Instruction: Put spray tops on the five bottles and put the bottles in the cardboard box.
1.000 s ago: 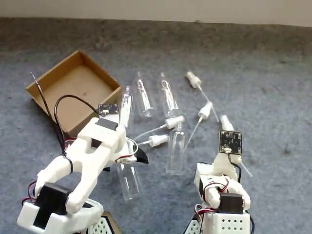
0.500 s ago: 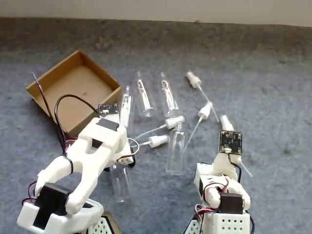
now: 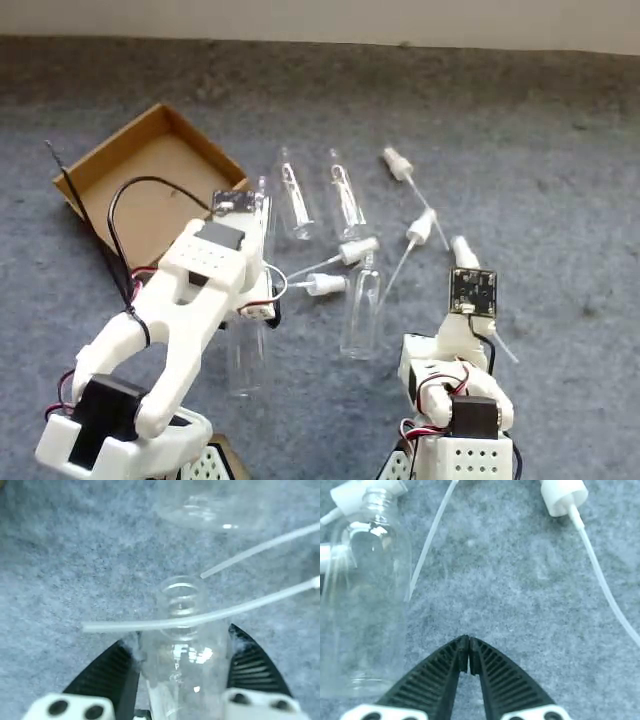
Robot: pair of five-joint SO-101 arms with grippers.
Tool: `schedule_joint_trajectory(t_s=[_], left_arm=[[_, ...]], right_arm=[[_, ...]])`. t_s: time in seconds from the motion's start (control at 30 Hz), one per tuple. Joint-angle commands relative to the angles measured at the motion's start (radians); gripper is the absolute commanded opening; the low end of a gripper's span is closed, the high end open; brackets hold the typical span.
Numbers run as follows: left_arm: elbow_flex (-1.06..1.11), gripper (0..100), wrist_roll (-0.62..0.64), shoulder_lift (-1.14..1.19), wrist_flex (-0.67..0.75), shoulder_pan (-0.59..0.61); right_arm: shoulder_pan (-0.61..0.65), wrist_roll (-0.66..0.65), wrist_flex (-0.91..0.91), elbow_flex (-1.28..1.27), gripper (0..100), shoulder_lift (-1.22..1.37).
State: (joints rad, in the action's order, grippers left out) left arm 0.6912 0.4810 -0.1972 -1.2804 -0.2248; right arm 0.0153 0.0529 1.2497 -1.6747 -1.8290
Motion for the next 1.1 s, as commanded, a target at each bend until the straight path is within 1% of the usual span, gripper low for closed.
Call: schedule_joint_trajectory(t_s=[0.0, 0.1, 0.23, 0.4, 0.6, 0.7, 0.77, 0.83, 0.97, 1.07], left_arm=[[-0.214, 8, -0.206, -0.016, -0.187, -0.002], [-0.297, 8, -0.252, -0.016, -0.230, -0.010], [-0.354, 8, -0.255, -0.016, -0.235, -0.007], [-0.421, 8, -0.256, -0.016, -0.302, 0.010], [-0.575, 8, -0.261, -0.016, -0.302, 0.174], [-0.677, 8, -0.368, -0.016, -0.308, 0.231], [-0.711, 8, -0.440, -0.016, -0.310, 0.231], [-0.722, 8, -0.485, -0.016, -0.311, 0.217], [-0.727, 8, -0.500, -0.021, -0.313, 0.153], [-0.728, 8, -0.497, -0.093, -0.325, 0.058]], right_arm=[[0.008, 0.009, 0.005, -0.160, 0.5, -0.008], [0.008, 0.009, 0.005, -0.160, 0.5, -0.008], [0.008, 0.009, 0.005, -0.160, 0.5, -0.008], [0.008, 0.009, 0.005, -0.160, 0.5, -0.008], [0.008, 0.009, 0.005, -0.160, 0.5, -0.008], [0.008, 0.009, 0.005, -0.160, 0.5, -0.008], [0.008, 0.009, 0.005, -0.160, 0.5, -0.008], [0.008, 0.009, 0.005, -0.160, 0.5, -0.008], [0.008, 0.009, 0.005, -0.160, 0.5, -0.008], [0.008, 0.009, 0.005, -0.160, 0.5, -0.008]])
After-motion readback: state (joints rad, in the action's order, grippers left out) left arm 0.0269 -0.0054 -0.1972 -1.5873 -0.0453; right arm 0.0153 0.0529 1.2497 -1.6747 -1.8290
